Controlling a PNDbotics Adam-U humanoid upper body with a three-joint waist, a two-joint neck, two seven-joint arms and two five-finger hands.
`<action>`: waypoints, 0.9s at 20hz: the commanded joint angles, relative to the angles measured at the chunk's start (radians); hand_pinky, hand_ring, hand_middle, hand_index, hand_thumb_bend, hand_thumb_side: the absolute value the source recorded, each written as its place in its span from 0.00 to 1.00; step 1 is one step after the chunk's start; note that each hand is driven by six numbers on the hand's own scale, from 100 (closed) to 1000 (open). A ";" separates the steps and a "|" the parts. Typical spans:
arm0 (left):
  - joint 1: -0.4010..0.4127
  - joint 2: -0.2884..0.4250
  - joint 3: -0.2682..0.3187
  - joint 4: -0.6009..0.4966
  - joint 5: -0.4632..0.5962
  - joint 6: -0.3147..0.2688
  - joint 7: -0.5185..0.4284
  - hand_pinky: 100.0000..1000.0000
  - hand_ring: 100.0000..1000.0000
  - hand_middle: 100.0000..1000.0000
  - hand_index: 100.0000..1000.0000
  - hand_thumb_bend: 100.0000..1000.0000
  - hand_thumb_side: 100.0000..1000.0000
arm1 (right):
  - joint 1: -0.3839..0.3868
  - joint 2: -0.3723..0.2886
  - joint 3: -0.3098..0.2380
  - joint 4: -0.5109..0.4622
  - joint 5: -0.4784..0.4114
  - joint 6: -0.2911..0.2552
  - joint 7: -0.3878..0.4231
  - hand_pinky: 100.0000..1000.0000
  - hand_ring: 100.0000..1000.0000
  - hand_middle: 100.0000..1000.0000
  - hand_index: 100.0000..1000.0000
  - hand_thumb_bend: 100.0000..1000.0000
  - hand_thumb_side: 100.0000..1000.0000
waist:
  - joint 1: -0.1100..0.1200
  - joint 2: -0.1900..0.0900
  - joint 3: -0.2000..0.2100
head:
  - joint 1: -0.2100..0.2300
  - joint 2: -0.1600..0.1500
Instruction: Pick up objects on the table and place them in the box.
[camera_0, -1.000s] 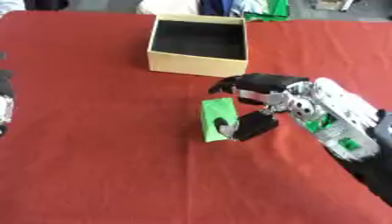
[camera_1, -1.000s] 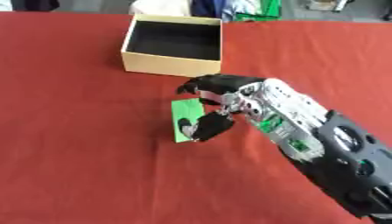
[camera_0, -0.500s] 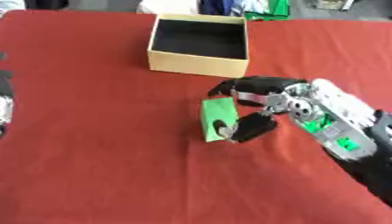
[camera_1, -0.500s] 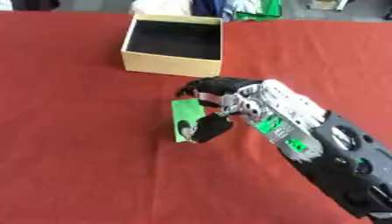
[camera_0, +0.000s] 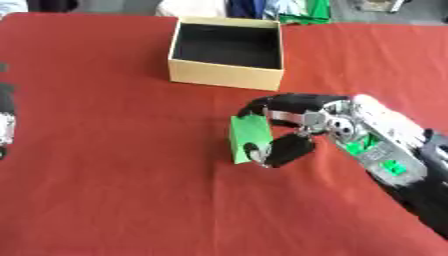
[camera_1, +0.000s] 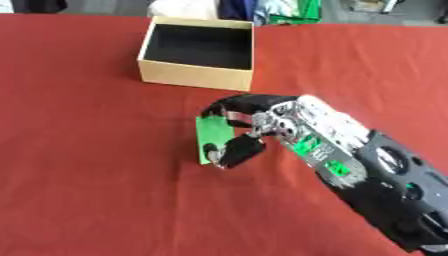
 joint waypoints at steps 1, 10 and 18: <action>-0.011 0.005 0.001 -0.015 -0.005 -0.001 -0.004 0.63 0.69 0.76 0.89 0.00 0.51 | -0.009 -0.021 -0.005 0.000 -0.004 0.060 0.062 0.98 1.00 0.97 1.00 0.00 0.51 | -0.005 0.000 0.003 | 0.000 -0.008; -0.013 -0.001 0.000 -0.015 -0.007 -0.003 -0.009 0.63 0.69 0.76 0.89 0.00 0.51 | -0.009 -0.019 -0.005 0.003 0.018 0.054 0.062 0.98 0.99 0.96 1.00 0.00 0.47 | -0.005 0.007 0.011 | -0.002 -0.014; -0.015 -0.005 -0.001 -0.015 -0.010 -0.004 -0.013 0.64 0.69 0.76 0.88 0.00 0.51 | -0.009 -0.020 -0.014 -0.013 0.037 0.047 0.061 0.90 0.86 0.85 1.00 0.00 0.37 | -0.005 0.014 0.015 | -0.001 -0.016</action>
